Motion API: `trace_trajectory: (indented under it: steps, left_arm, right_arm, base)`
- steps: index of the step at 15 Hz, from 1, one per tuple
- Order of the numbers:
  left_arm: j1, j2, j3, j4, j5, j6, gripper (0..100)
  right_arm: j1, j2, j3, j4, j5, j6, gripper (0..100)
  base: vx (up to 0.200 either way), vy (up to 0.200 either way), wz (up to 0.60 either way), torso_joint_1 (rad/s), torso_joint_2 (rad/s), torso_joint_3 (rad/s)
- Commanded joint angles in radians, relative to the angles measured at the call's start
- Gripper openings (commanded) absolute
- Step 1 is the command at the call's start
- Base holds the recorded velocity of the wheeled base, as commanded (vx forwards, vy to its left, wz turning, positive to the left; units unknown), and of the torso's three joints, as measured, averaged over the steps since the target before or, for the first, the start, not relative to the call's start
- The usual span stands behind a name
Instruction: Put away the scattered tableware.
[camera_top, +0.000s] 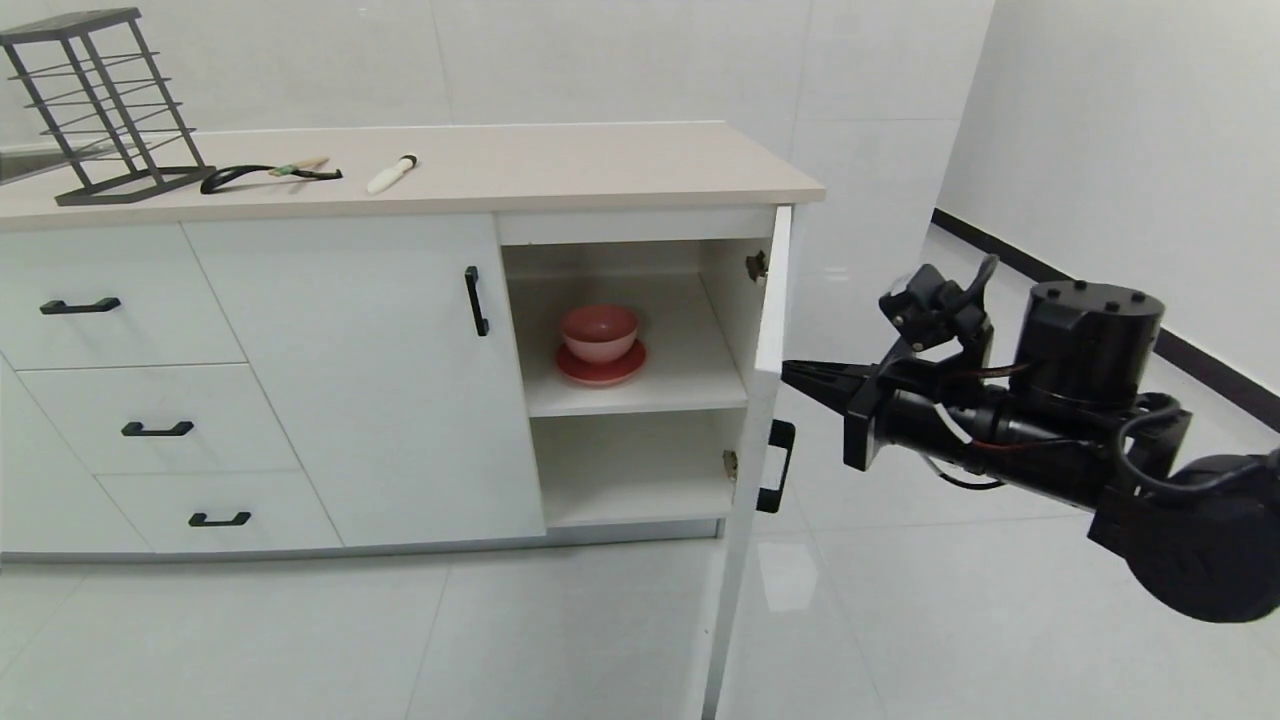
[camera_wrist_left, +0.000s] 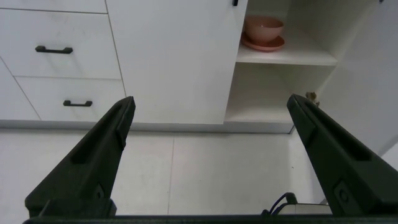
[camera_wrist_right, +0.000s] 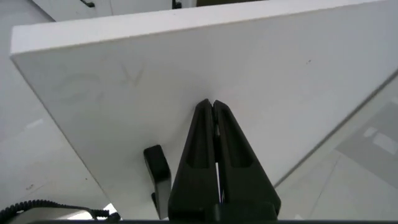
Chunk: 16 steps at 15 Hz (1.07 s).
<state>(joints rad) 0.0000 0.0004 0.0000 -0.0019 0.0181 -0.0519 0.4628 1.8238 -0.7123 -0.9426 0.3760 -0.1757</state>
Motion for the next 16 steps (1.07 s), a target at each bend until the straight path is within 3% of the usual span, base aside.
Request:
trace_trajectory:
  steps: [1, 6, 16]
  left_arm:
    - [0.0, 0.0, 0.0, 0.0, 0.0, 0.0, 100]
    - [0.0, 0.0, 0.0, -0.001, 0.0, -0.002, 100]
    - [0.0, 0.0, 0.0, -0.001, 0.0, -0.002, 100]
  right_arm:
    - [0.031, 0.083, -0.073, 0.001, -0.003, 0.002, 0]
    - [0.071, 0.176, -0.187, 0.002, -0.022, 0.007, 0]
    - [0.076, 0.549, -0.636, 0.002, -0.022, 0.024, 0]
  base:
    - [0.0, 0.0, 0.0, 0.0, 0.0, 0.0]
    - [0.0, 0.0, 0.0, 0.0, 0.0, 0.0]
    - [0.0, 0.0, 0.0, 0.0, 0.0, 0.0]
